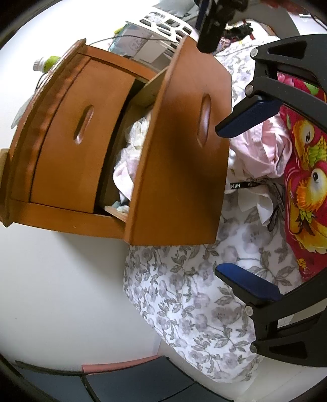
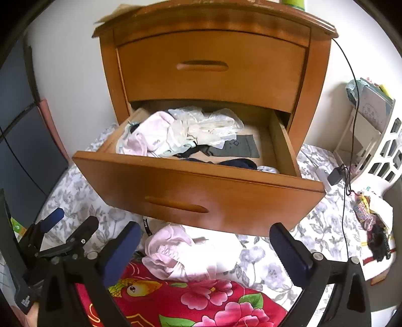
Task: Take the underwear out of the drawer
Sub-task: 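Lower the pink cloth onto the bedsheet and open the right gripper, then reach the left gripper into the drawer and grasp a pink sock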
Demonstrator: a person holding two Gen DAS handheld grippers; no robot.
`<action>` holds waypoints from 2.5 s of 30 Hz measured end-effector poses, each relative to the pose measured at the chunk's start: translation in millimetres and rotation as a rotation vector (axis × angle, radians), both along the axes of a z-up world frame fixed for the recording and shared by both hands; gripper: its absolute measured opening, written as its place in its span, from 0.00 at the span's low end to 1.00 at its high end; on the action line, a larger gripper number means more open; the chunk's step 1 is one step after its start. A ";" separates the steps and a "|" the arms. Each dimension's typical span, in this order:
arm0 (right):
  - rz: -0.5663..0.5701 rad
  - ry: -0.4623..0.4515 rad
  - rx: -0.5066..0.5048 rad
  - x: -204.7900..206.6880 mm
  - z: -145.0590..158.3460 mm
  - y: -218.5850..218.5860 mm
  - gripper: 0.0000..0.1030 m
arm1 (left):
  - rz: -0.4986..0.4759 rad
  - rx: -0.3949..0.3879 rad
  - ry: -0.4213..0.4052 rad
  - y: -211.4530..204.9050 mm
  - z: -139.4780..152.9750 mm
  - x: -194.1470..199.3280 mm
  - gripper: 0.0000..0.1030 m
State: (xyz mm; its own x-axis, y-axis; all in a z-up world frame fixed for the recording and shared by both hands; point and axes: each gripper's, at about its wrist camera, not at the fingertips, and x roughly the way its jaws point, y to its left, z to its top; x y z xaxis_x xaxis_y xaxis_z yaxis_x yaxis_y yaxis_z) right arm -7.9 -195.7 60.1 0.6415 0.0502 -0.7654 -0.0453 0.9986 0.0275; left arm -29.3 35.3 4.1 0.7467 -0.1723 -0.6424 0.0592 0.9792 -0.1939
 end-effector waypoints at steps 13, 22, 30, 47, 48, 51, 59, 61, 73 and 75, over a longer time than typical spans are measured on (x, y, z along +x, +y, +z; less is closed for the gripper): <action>-0.064 -0.132 -0.002 -11.0 15.1 -21.6 1.00 | -0.053 0.034 -0.060 -7.7 52.6 10.0 0.97; -0.083 -0.145 0.015 -13.2 16.3 -27.8 1.00 | -0.146 0.081 -0.056 -20.7 88.4 38.0 1.00; -0.119 -0.147 0.053 -16.2 17.8 -37.0 1.00 | -0.144 0.143 0.019 -27.4 104.3 71.2 1.00; -0.160 -0.129 0.086 -16.7 10.6 -52.8 1.00 | -0.190 0.210 0.288 -58.7 97.7 162.9 1.00; -0.159 -0.126 0.088 -16.0 8.9 -53.6 1.00 | -0.186 0.203 0.313 -60.0 93.5 168.3 1.00; -0.161 -0.117 0.095 -14.3 4.9 -55.6 1.00 | -0.156 0.199 0.388 -63.1 77.2 184.5 1.00; -0.161 -0.091 0.112 -9.3 -6.3 -57.6 1.00 | -0.114 0.254 0.515 -73.4 33.9 206.4 1.00; -0.159 -0.089 0.115 -9.3 -7.5 -57.8 1.00 | -0.104 0.278 0.526 -75.1 26.8 208.8 0.99; -0.132 -0.083 0.112 -10.7 -8.8 -51.5 1.00 | -0.062 0.235 0.574 -61.4 3.5 219.2 0.58; -0.132 -0.083 0.113 -11.3 -8.6 -51.2 1.00 | -0.060 0.219 0.567 -59.0 3.2 219.6 0.53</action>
State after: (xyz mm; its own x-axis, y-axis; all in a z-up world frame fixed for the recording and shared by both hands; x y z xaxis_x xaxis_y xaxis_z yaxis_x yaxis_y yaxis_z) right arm -19.2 -246.9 51.5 0.7093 0.0441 -0.7036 0.0788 0.9868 0.1413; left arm 190.3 -23.7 7.4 0.2711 -0.0227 -0.9623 0.0624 0.9980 -0.0060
